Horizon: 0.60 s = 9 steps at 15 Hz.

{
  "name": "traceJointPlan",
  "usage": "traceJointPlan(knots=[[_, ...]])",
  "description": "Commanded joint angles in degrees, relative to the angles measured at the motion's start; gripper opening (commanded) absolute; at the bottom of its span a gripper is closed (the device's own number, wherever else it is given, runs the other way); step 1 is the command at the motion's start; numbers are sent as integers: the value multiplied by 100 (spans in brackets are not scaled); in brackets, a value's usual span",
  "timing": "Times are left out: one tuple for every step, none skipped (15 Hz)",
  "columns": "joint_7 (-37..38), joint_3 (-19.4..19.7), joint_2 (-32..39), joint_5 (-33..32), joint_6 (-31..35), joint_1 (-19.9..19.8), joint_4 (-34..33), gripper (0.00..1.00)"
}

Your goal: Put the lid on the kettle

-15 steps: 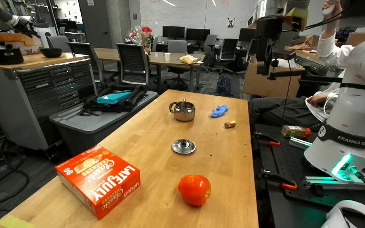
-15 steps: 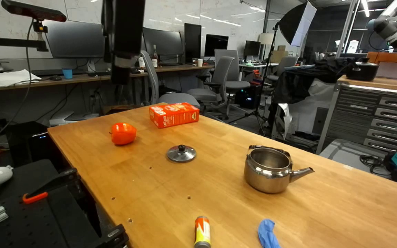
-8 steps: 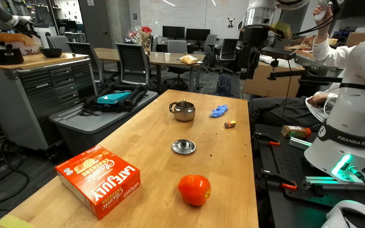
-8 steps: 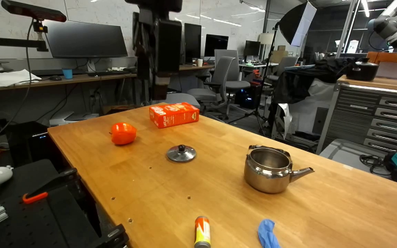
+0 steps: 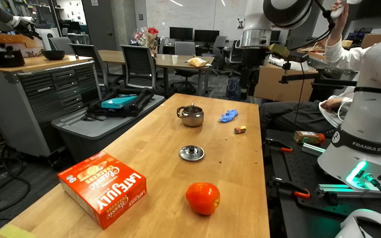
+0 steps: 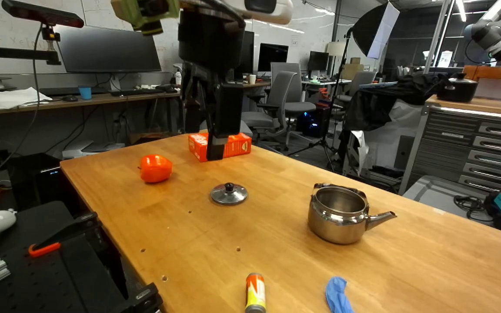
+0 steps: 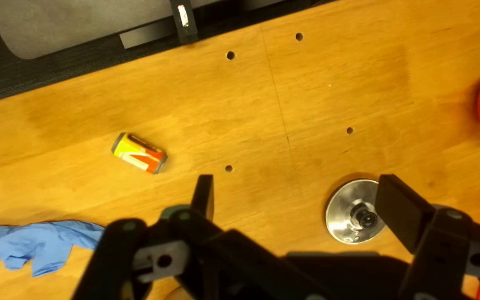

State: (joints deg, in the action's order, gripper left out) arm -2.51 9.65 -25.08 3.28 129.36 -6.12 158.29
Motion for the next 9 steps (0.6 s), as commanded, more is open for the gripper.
traceJointPlan(knots=[[-49, -62, 77, 58, 25, -21, -9, 100], [-62, -66, 130, 68, 40, 0, -10, 100], [-73, -67, 153, 69, 45, 6, -11, 100], [-83, -66, 156, 69, 46, 7, -12, 100], [-87, -66, 156, 69, 46, 7, -14, 100], [-89, -66, 156, 69, 47, 7, -16, 100], [-90, -66, 156, 69, 48, 7, -17, 100], [-90, -66, 156, 69, 48, 7, -17, 100], [-91, -66, 156, 69, 49, 7, -17, 100]])
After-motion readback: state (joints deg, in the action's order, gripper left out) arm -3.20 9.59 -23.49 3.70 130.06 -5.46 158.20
